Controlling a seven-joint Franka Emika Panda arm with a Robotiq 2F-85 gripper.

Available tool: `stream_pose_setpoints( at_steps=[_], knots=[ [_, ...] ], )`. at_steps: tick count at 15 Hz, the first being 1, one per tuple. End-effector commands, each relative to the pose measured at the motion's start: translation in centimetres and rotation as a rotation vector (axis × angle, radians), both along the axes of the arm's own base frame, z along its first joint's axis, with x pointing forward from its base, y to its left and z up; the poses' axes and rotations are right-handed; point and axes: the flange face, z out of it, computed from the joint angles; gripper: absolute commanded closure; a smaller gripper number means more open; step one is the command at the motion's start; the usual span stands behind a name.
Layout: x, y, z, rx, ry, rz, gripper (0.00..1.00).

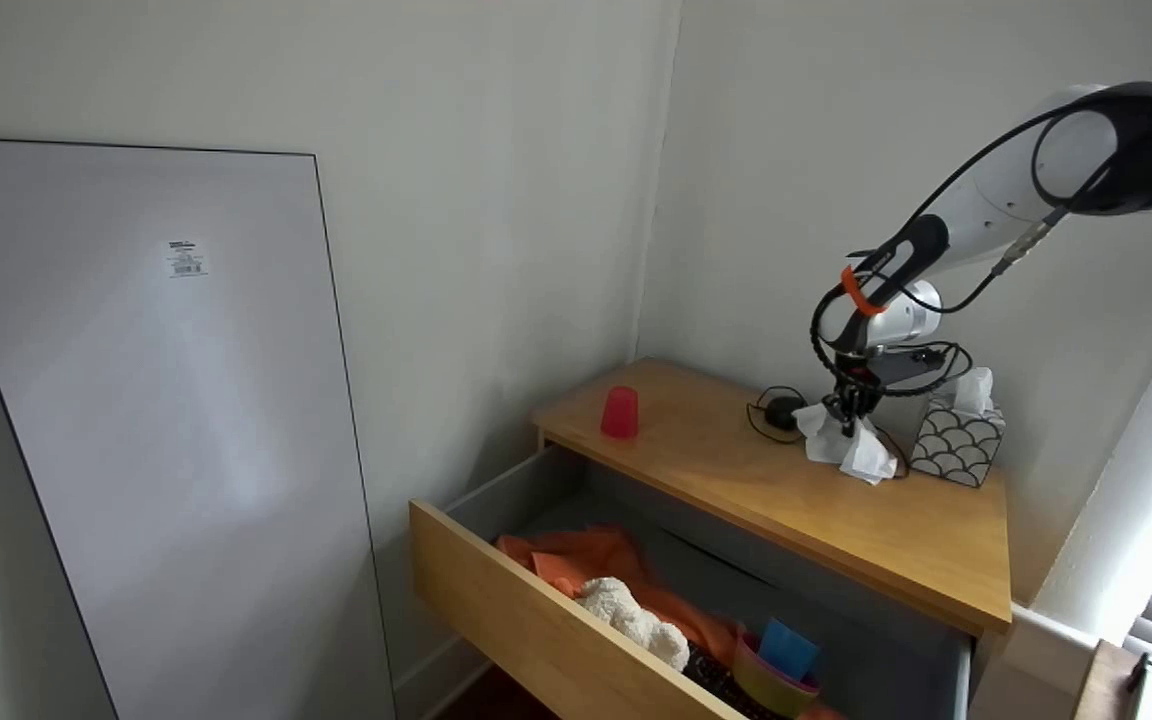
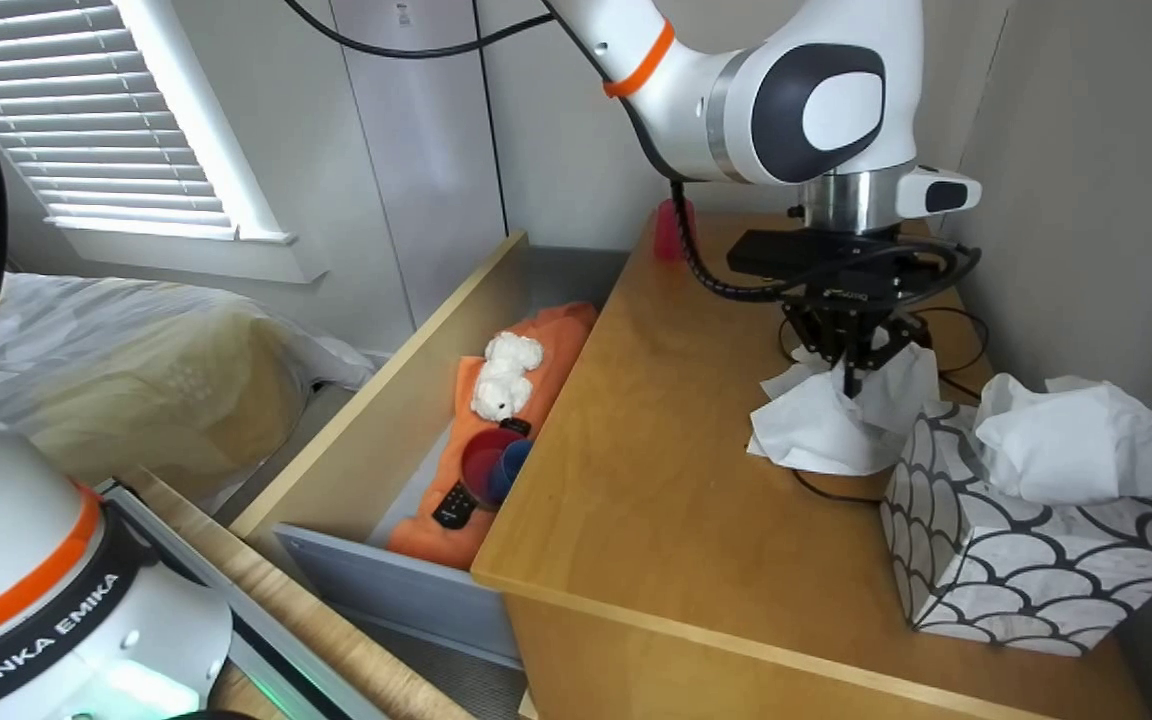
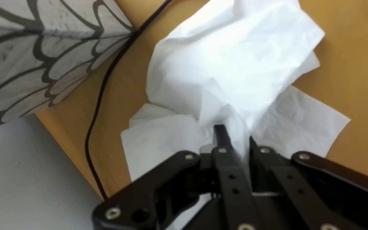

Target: Use the tissue to clean the wall

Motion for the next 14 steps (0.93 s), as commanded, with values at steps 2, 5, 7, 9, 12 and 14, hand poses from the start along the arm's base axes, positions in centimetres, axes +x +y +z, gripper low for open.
stream_pose_setpoints(
  at_steps=[2, 5, 7, 9, 12, 14],
  knots=[
    [-0.3, -1.1, 2.5, 0.002, -0.033, -0.049, 1.0],
    [-0.9, -0.5, 6.8, -0.006, -0.102, -0.143, 1.0],
    [-1.4, 0.6, 10.0, 0.002, -0.135, -0.251, 1.0],
    [-2.1, 2.2, 13.0, 0.016, -0.182, -0.331, 1.0],
    [-2.4, 4.5, 17.2, 0.022, -0.285, -0.461, 1.0],
    [-2.4, 6.3, 19.3, 0.039, -0.341, -0.55, 1.0]
  ],
)
